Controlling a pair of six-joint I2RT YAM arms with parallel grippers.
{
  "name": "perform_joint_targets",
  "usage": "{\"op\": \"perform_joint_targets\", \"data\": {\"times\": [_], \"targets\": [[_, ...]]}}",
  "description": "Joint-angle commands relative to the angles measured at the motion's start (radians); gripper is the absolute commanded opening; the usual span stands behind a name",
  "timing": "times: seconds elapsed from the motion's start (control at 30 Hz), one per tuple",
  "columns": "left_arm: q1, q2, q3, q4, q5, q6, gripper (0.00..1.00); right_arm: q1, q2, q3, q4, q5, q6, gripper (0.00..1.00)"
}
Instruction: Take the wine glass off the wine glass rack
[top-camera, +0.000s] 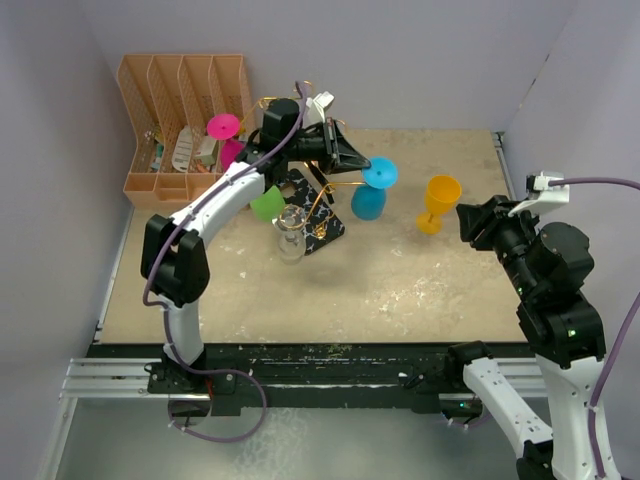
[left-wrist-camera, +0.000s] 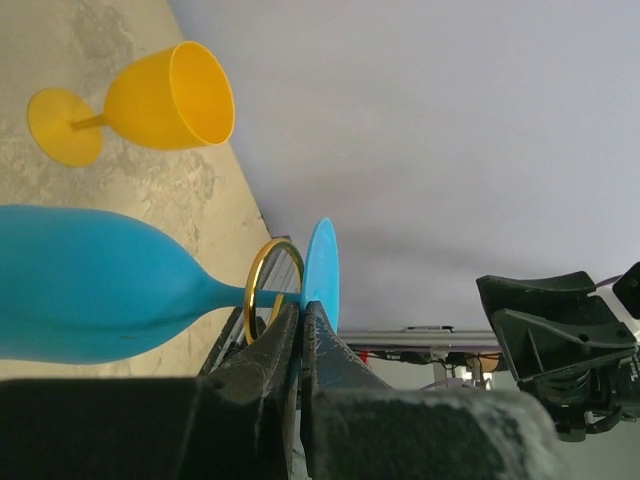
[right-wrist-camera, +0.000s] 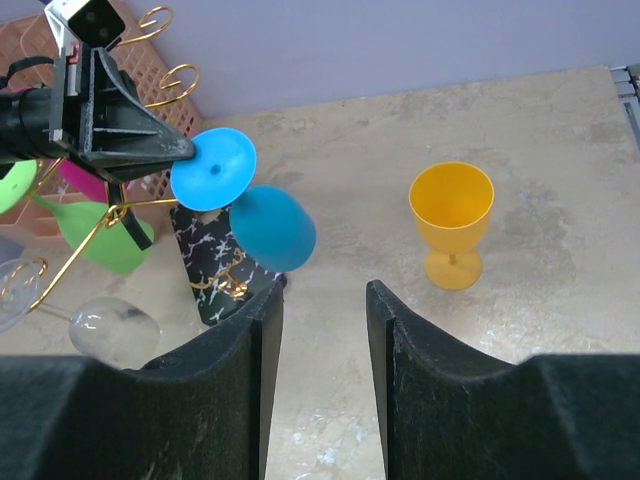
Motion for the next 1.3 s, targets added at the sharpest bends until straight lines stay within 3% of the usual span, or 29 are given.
{"op": "perform_joint_targets", "data": {"times": [0.0,0.23,0.67,1.1,1.27], "targets": [[-0.005,-0.092,-0.021,0.025,-0.006,0.027,0.04,0.003,-0.005,0.015,0.047,-0.014,0.009,0.42],[0.008,-0.182,-0.077,0.004,-0.053,0.046,0.04,0.003,-0.010,0.007,0.053,-0.023,0.019,0.41],[0.067,-0.291,-0.091,-0.157,-0.294,0.165,0.03,0.003,-0.008,0.011,0.059,-0.031,0.026,0.41],[0.066,-0.136,-0.040,0.231,-0.222,-0.058,0.04,0.003,0.005,-0.016,0.078,-0.034,0.028,0.41],[0.065,-0.134,-0.078,0.471,-0.222,-0.158,0.03,0.003,0.011,-0.031,0.096,-0.041,0.032,0.41]]}}
